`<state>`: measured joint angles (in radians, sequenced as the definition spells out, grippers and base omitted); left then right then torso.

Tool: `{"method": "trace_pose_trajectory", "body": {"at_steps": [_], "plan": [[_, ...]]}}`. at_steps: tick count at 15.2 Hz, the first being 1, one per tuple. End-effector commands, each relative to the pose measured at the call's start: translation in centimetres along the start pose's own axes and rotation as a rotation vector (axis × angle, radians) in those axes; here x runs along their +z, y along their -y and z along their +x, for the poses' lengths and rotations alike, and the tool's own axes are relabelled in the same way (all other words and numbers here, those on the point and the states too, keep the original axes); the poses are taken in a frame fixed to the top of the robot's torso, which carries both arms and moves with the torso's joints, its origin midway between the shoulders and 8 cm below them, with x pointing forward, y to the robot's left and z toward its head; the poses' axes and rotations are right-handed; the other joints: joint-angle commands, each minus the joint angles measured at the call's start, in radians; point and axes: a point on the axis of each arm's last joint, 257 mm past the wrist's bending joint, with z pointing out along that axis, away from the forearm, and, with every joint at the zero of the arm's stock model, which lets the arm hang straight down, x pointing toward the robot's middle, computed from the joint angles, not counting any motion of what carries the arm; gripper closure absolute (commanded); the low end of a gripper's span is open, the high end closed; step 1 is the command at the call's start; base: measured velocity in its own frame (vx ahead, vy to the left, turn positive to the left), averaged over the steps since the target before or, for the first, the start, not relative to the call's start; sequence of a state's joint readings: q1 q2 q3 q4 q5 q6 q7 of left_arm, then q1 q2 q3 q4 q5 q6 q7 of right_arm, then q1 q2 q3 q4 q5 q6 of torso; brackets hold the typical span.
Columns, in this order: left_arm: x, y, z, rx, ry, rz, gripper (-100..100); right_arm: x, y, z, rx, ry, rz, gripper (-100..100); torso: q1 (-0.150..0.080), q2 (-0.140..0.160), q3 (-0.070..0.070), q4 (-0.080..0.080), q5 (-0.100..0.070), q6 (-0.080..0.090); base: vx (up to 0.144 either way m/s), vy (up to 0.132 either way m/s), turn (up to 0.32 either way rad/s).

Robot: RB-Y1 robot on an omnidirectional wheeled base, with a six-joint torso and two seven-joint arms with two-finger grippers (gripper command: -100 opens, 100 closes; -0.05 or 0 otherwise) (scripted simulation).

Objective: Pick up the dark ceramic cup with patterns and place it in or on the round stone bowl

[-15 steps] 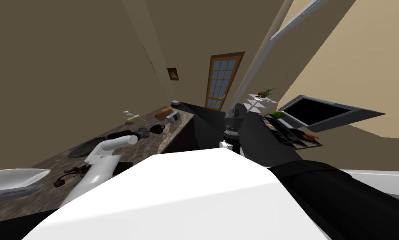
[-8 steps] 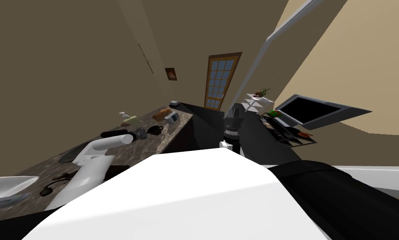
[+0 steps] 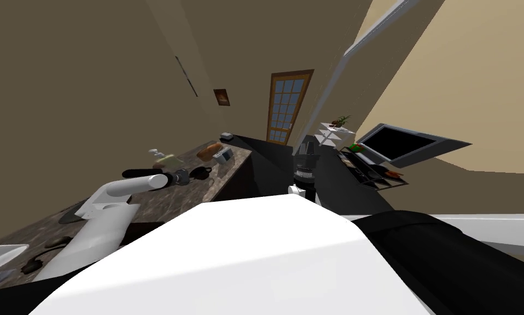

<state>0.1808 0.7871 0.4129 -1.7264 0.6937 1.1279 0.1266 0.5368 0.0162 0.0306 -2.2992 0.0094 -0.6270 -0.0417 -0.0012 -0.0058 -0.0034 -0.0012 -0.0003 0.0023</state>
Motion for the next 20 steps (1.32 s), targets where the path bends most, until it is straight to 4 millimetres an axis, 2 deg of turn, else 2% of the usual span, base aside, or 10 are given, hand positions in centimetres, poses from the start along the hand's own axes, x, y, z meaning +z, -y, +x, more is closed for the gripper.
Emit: {"method": "trace_pose_trajectory", "body": {"at_steps": [1, 11, 20], "plan": [[-0.4, -0.9, -0.2, 0.004, 0.002, -0.042, -100, 0.0, 0.0, 0.0, 0.0, 0.0, 0.0, 0, 0.0, 0.0, 0.0, 0.0, 0.0, 0.0, 0.029, -0.01, -0.051], [-2.3, -3.3, -0.8, 0.023, 0.001, -0.184, -100, 0.0, 0.0, 0.0, 0.0, 0.0, 0.0, 0, -0.002, -0.001, -0.001, 0.0, -0.002, 0.0, 0.034, -0.006, -0.032], [-4.8, -6.5, -1.3, 0.047, 0.001, -0.351, -100, 0.0, 0.0, 0.0, 0.0, 0.0, 0.0, 0, -0.004, -0.001, -0.001, 0.0, -0.004, 0.0, 0.041, -0.003, -0.027]]}}
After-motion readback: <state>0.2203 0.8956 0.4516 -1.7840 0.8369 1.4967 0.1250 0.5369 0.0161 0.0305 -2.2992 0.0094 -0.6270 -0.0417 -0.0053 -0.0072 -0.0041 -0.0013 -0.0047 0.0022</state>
